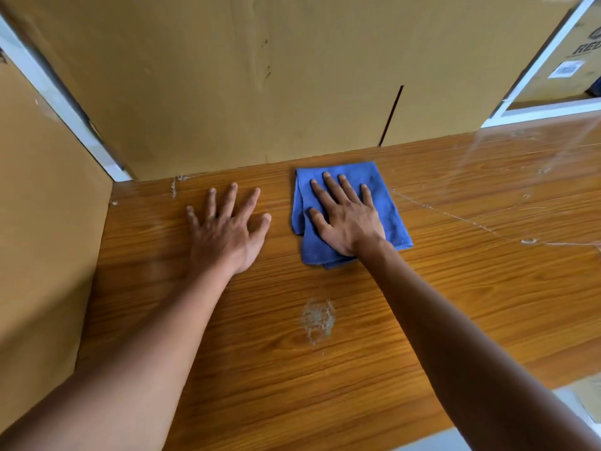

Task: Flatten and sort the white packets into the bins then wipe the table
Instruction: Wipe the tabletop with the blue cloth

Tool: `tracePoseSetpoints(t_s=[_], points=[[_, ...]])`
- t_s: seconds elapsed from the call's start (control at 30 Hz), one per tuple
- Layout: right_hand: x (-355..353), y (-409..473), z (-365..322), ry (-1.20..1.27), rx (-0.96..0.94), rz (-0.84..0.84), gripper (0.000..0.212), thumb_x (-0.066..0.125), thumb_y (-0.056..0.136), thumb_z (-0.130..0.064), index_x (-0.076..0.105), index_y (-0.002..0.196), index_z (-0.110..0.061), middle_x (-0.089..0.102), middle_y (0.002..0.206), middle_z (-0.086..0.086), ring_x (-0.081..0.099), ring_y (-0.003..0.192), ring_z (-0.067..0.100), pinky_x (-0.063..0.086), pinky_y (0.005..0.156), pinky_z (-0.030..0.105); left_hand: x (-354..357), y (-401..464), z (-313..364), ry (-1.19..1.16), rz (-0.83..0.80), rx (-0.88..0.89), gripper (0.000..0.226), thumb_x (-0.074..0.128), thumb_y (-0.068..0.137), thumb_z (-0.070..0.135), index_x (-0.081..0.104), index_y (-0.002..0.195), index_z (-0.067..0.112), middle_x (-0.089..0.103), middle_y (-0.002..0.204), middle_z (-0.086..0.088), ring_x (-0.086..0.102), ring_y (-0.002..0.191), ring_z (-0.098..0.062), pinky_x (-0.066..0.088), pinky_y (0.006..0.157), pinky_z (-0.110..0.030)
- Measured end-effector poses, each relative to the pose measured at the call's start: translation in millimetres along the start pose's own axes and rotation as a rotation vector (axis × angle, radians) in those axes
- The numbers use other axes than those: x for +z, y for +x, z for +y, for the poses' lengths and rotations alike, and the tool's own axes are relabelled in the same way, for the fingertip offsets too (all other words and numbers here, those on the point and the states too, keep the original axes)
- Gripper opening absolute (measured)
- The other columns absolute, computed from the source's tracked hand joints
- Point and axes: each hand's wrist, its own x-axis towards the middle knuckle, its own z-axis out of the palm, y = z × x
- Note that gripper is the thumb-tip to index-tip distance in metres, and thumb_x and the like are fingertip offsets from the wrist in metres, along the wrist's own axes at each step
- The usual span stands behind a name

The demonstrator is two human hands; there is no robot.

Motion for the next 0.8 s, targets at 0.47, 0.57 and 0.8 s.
tracePoseSetpoints(t_s=[0.47,0.57,0.8], points=[[7.8,-10.4,-28.3,0.008,-0.127,0.008,0.065,0.004,0.102,-0.059,0.006,0.165,-0.042,0.002,0.174,-0.011,-0.001,0.161,0.017,0.003,0.127,0.057,-2.0,-1.8,-0.7,-0.03,0.018,0.015,0.068,0.004,0.097,0.081,-0.003,0.161,0.058,-0.011,0.175,0.014,-0.011,0.162,-0.028,-0.004,0.125,-0.069],[5.5,29.6,-20.7,0.0,-0.041,0.022,0.061,0.009,0.104,-0.053,0.007,0.165,-0.044,0.003,0.174,-0.012,0.001,0.161,0.017,0.003,0.127,0.057,-0.3,-0.9,0.5,-0.042,0.027,0.019,0.068,0.005,0.097,0.08,-0.002,0.161,0.058,-0.011,0.175,0.014,-0.012,0.162,-0.028,-0.005,0.125,-0.069],[10.6,23.7,-56.0,0.01,-0.06,0.002,0.063,0.012,0.105,-0.055,0.007,0.166,-0.039,0.001,0.175,-0.007,-0.003,0.161,0.022,0.0,0.127,0.059,-0.1,0.8,1.8,-0.05,0.027,-0.01,0.059,0.003,0.105,0.065,-0.001,0.163,0.054,-0.007,0.175,0.016,-0.01,0.163,-0.026,-0.005,0.125,-0.068]])
